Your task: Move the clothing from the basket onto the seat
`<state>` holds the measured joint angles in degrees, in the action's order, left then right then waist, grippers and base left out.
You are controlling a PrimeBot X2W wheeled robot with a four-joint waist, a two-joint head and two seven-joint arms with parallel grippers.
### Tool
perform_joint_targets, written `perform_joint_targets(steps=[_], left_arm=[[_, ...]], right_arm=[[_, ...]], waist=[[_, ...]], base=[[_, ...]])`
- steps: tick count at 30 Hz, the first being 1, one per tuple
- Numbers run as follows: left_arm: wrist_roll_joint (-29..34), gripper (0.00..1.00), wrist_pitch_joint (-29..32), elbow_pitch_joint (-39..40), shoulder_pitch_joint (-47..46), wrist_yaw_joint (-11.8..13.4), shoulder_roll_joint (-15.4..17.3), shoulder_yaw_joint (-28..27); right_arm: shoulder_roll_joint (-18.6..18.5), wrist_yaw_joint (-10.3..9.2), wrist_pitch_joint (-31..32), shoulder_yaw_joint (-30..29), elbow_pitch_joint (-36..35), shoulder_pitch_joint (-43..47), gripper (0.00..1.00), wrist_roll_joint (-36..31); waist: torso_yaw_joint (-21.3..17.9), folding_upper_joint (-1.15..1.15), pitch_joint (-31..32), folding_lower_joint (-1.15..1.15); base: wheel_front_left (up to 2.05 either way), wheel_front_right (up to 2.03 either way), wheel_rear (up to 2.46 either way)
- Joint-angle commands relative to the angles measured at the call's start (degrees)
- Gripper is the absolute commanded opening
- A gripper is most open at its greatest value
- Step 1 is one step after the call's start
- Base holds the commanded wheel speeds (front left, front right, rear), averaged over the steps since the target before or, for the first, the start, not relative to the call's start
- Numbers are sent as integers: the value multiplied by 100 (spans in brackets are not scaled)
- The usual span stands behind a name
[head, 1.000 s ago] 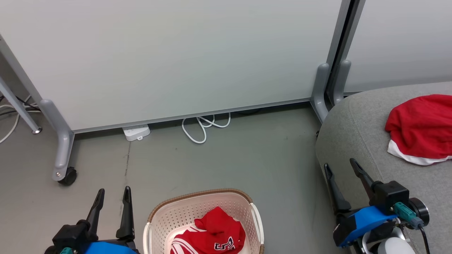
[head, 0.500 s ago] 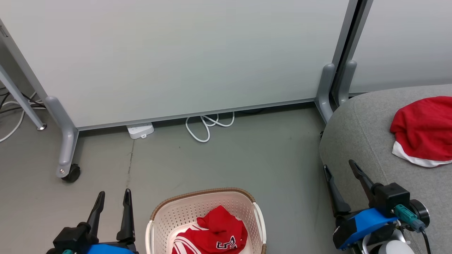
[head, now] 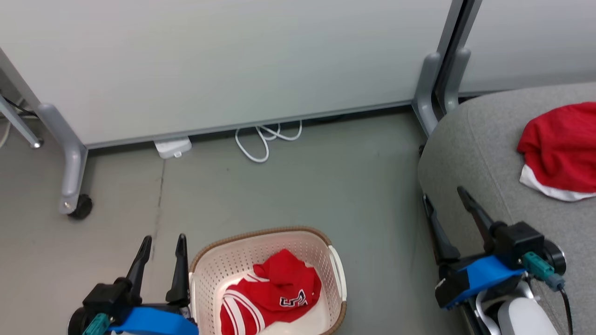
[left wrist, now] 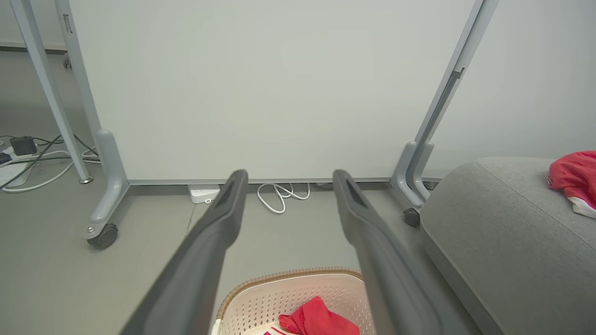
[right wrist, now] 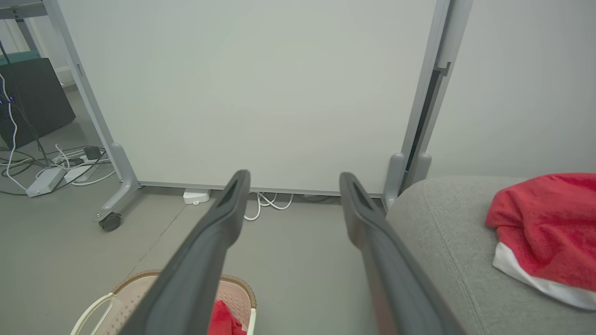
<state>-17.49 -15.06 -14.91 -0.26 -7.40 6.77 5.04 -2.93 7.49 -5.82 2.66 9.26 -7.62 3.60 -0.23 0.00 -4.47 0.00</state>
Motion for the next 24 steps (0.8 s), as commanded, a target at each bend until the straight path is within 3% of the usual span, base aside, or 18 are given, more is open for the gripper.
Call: perform_joint_targets(steps=[1,13,24], left_arm=[[13,100,-18,-4,-182,-12,26,64],[-166,100,-18,-493,-1532,-11,209,1037],[-545,100,-18,-2028,-2854,-11,588,2422]], right_arm=[[5,1,0,13,-73,-160,100,-1],[5,1,-63,134,-536,-1330,100,-162],[6,1,-409,604,-413,-2185,100,119]], waist=[[-111,0,-322,0],[-556,0,-2512,0],[-1053,0,-3902,0]], base=[[0,0,0],[0,0,0],[0,0,0]])
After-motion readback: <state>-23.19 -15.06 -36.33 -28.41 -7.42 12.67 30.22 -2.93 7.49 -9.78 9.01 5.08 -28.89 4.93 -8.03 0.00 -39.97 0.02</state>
